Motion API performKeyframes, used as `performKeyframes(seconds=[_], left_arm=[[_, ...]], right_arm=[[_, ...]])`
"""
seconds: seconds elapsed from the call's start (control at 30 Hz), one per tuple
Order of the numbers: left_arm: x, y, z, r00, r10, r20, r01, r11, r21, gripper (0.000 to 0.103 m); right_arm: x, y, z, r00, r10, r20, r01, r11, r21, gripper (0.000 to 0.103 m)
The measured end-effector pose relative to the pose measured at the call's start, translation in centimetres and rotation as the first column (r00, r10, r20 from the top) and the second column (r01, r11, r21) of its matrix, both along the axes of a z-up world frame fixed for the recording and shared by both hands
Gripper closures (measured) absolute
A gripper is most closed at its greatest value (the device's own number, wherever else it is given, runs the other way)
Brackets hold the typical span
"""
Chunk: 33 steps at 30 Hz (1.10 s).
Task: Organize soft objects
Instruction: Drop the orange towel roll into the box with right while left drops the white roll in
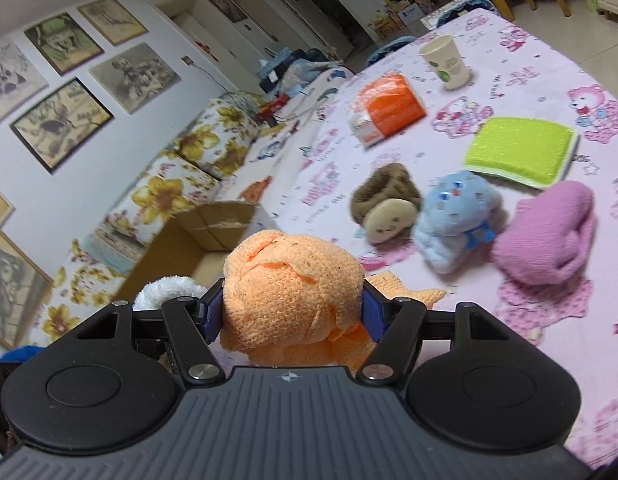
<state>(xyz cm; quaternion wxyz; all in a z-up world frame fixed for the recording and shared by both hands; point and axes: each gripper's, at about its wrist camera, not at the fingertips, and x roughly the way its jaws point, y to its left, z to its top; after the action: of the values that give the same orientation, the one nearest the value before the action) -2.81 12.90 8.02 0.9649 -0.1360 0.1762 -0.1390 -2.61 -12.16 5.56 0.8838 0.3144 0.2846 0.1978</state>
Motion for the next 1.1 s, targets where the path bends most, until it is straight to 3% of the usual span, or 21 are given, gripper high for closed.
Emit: performKeyframes(seconds=[0.33, 0.63, 0.83, 0.93, 1.1], left_arm=[[-1.1, 4.3, 1.5, 0.981, 0.178, 0.079, -0.170, 0.981, -0.096, 0.060], [-1.5, 8.9, 1.7, 0.907, 0.416, 0.060, -0.405, 0.903, -0.142, 0.060], [-1.3, 11.3, 1.4, 0.863, 0.505, 0.015, -0.496, 0.853, -0.165, 0.060], [-1.0, 12.2, 1.1, 0.855, 0.518, -0.009, -0.511, 0.841, -0.178, 0.060], [-1.0, 12.4, 0.9, 0.853, 0.521, -0.011, -0.516, 0.840, -0.167, 0.058]], right_arm=[[1.5, 2.8, 1.0, 0.996, 0.056, 0.070, -0.068, 0.979, 0.191, 0.020], [2.8, 7.8, 1.3, 0.986, 0.136, 0.091, -0.152, 0.968, 0.199, 0.020], [3.9, 10.4, 0.9, 0.978, 0.196, 0.072, -0.207, 0.955, 0.211, 0.019], [4.1, 10.9, 0.5, 0.974, 0.223, 0.045, -0.227, 0.949, 0.217, 0.016], [3.7, 11.4, -0.3, 0.964, 0.265, -0.003, -0.259, 0.947, 0.192, 0.001]])
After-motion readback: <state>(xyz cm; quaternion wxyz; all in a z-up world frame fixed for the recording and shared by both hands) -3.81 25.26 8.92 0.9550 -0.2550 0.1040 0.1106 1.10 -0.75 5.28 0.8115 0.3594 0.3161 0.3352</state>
